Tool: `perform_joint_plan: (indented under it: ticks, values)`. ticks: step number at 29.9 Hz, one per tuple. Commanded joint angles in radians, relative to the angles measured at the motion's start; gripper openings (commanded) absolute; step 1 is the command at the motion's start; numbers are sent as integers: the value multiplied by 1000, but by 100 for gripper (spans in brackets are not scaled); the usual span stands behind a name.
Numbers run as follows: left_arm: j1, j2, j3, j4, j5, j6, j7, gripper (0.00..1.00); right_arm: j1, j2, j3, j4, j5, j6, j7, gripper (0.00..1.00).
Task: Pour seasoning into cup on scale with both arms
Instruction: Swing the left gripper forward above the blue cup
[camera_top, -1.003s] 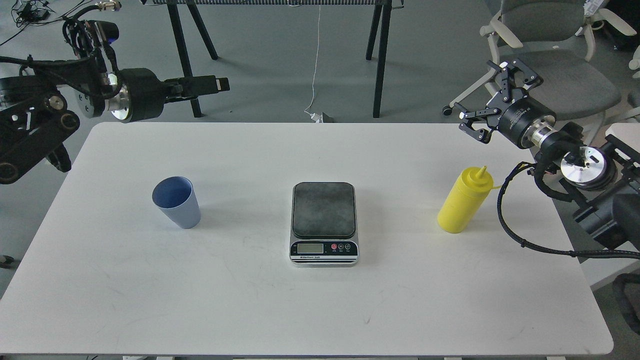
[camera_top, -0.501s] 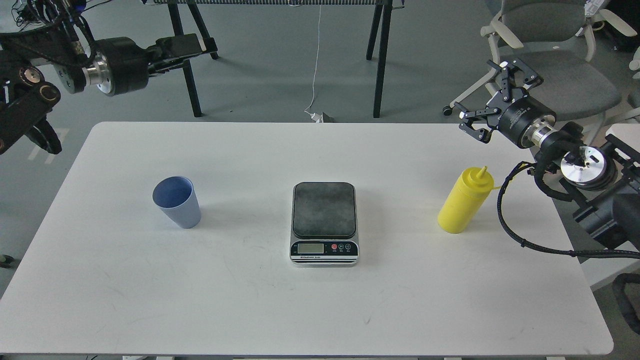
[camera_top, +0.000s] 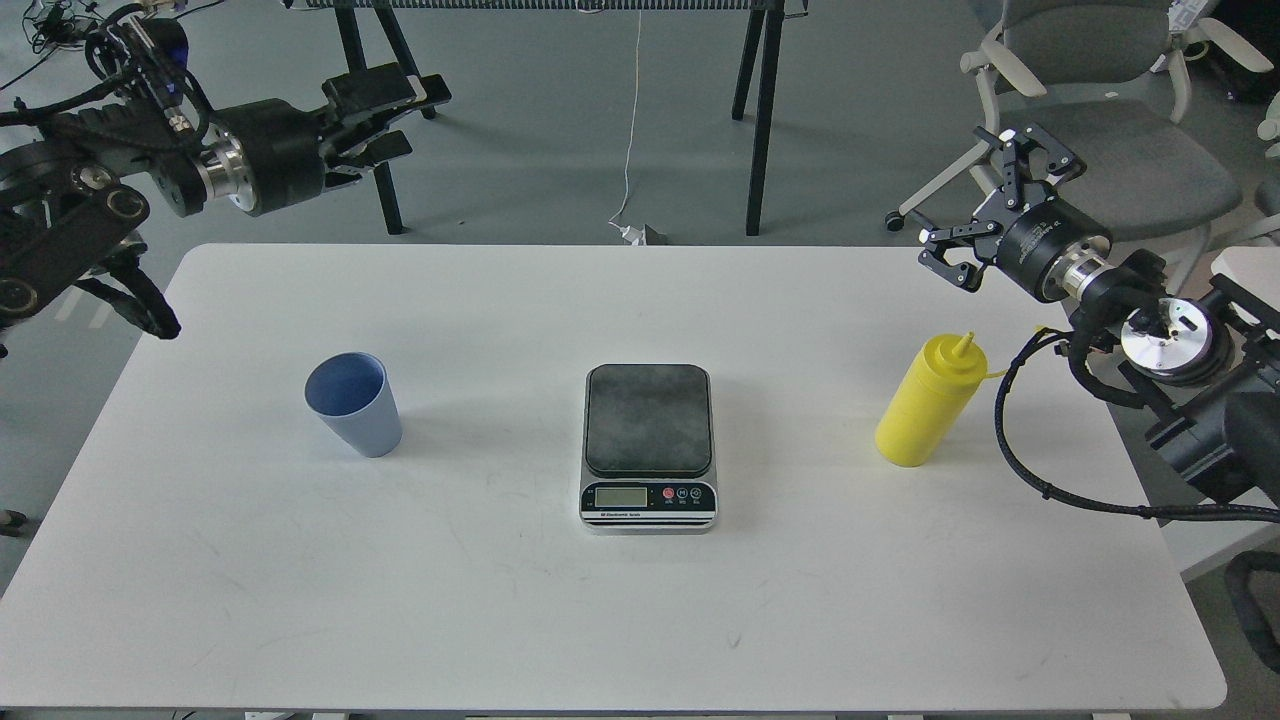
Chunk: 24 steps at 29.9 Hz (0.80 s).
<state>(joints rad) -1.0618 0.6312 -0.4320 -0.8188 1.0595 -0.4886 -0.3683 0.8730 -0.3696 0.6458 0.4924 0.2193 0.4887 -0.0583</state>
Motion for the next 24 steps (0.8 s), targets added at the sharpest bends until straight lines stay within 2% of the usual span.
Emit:
perform_joint_plan:
  ticks: [1, 4, 6, 10, 13, 18, 24]
  values:
    - [6, 11, 1, -3, 16, 0, -15, 100, 0, 0, 0, 2, 0, 0, 0, 99]
    - [8, 12, 1, -14, 114, 0, -52, 100, 1, 0, 0, 2, 0, 0, 0, 99]
    - [8, 7, 1, -17, 235, 0, -120, 100, 1, 0, 0, 2, 0, 0, 0, 99]
    - [8, 11, 18, -51, 483, 0, -120, 100, 1, 0, 0, 2, 0, 0, 0, 99]
    - [5, 25, 97, -101, 600, 0, -120, 100, 1, 0, -2, 2, 0, 0, 0, 99]
    - [-10, 64, 258, -129, 639, 0, -120, 100, 0, 0, -2, 2, 0, 0, 0, 99]
    - [-24, 102, 289, -131, 661, 0, -120, 100, -2, 0, -3, 2, 0, 0, 0, 99]
